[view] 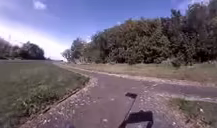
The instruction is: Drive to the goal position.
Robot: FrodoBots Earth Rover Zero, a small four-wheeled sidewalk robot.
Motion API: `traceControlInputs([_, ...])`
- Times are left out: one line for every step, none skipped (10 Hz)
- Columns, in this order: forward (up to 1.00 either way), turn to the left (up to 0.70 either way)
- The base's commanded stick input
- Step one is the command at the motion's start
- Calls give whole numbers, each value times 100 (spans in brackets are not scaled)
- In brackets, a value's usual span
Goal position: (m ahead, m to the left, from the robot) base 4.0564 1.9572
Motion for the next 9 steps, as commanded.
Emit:
traceControlInputs([70,0])
traceControlInputs([70,0])
traceControlInputs([70,0])
traceControlInputs([70,0])
traceControlInputs([70,0])
traceControlInputs([70,0])
traceControlInputs([70,0])
traceControlInputs([70,-33])
traceControlInputs([70,-33])
